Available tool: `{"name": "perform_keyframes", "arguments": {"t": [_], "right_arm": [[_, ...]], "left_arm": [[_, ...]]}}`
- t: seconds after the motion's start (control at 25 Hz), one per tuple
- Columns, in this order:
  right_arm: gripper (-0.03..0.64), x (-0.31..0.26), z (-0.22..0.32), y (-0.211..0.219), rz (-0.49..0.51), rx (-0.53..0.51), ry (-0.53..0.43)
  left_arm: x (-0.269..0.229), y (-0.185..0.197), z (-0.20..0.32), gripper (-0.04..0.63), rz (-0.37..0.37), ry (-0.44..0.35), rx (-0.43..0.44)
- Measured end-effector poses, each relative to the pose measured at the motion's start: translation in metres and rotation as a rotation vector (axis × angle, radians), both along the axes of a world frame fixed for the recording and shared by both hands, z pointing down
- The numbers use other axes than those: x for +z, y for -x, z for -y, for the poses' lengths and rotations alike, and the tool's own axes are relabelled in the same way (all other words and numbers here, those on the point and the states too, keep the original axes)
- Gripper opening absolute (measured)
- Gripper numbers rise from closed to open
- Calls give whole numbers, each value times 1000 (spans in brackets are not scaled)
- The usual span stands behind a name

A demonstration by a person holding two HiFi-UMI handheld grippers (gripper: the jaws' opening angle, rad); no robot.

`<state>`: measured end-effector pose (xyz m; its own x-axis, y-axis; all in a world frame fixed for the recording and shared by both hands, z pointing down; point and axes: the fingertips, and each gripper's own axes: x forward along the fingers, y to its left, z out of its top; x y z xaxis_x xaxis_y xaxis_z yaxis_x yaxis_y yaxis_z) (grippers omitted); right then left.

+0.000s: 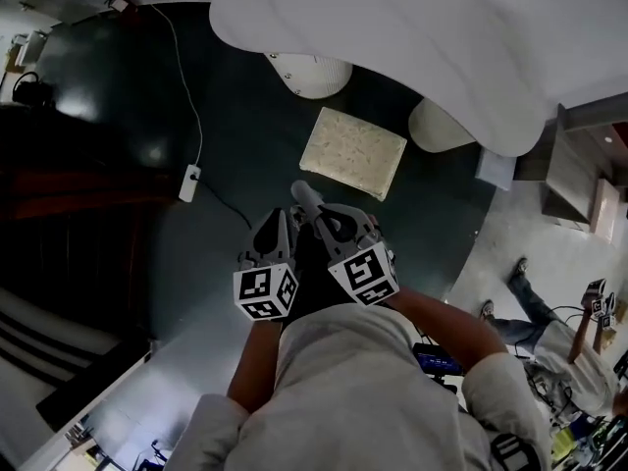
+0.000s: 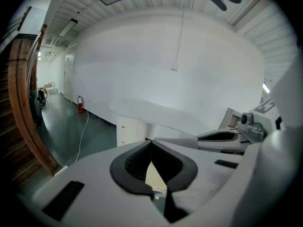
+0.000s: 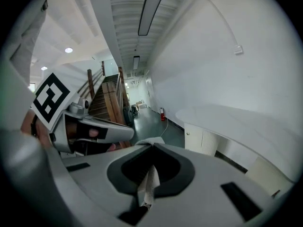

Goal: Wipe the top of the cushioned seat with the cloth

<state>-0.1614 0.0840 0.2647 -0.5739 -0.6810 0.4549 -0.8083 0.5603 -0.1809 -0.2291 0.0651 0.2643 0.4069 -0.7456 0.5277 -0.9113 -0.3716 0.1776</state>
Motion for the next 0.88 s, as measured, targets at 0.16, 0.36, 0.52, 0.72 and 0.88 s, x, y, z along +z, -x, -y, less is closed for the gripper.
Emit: {"name": "perform_keyframes", "arguments": {"t": [0.16,0.36,0.52,0.72,0.88], "right_arm": [[14,24,34,7,-35,52,47],[14,56,71,39,-56,92,87],[14,93,80,63,-37,207,143],[14,160,96,42,23,327,265],[14,213,107,45,77,404,292]], "left_arm": [[24,6,40,14,13,57,89],[66,37,78,14,48,108,196],[114,61,95,14,56,166,270],[178,40,126,14,33,226,289],[234,52,130,14,34,253,321]]}}
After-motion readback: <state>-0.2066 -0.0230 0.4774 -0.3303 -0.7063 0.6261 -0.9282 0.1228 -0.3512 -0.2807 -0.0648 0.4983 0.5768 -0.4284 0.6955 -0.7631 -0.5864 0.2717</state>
